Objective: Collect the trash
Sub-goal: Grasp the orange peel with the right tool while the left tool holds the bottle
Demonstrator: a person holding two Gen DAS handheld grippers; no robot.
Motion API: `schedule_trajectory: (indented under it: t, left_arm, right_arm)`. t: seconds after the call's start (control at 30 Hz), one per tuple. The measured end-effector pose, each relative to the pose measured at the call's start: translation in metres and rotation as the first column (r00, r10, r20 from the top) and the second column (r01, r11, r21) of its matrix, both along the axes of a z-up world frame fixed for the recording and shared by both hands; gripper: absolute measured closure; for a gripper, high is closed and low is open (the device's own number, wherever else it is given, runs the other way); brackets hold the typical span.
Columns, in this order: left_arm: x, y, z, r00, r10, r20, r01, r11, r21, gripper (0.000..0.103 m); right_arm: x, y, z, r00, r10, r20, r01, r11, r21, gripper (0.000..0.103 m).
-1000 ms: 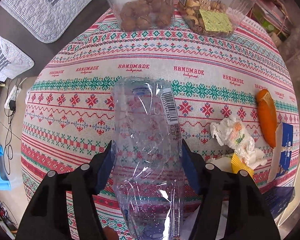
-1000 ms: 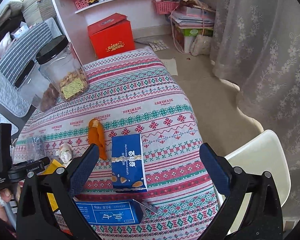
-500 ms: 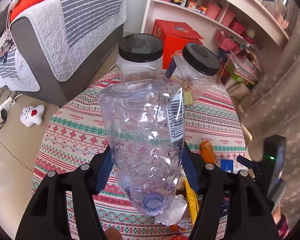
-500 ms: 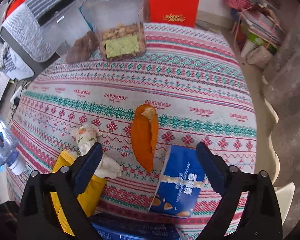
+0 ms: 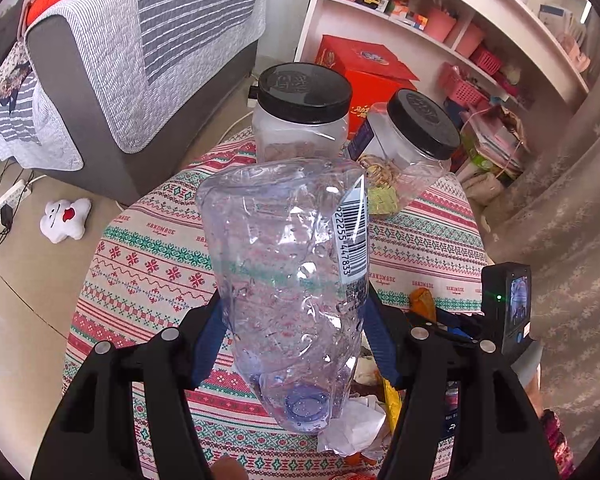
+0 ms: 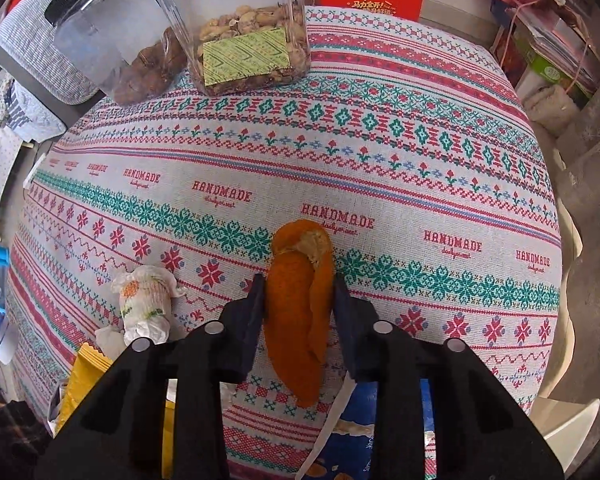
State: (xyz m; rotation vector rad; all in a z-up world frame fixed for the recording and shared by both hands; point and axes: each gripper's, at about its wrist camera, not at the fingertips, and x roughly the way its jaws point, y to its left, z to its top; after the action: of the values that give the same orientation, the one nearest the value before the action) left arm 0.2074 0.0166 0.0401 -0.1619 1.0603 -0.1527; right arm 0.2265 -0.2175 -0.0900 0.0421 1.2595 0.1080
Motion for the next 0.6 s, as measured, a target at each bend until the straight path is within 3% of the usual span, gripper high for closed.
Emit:
schedule_trajectory:
  t: [0.1, 0.27, 0.43, 0.6]
  left_arm:
    - [0.001, 0.002, 0.0, 1.0, 0.009, 0.003, -0.009, 1.0, 0.002, 0.041]
    - [0.001, 0.004, -0.001, 1.0, 0.024, 0.009, -0.024, 1.0, -0.005, 0.041]
    - [-0.001, 0.002, 0.005, 0.999, 0.019, 0.042, -0.019, 1.0, -0.015, 0.041]
    - [-0.009, -0.003, 0.016, 0.994, 0.022, 0.103, -0.021, 1.0, -0.002, 0.041]
  right_arm:
    - [-0.001, 0.001, 0.009, 0.999, -0.012, 0.043, 0.012, 1.0, 0.009, 0.082]
    - [-0.011, 0.004, 0.046, 0.988, -0.04, 0.146, 0.034, 0.998, 0.044, 0.083]
    - [-0.027, 0.009, 0.098, 0.955, -0.061, 0.289, 0.044, 0.997, 0.067, 0.083]
    - [-0.039, 0.022, 0.132, 0.909, -0.071, 0.41, 0.05, 0.997, 0.061, 0.083]
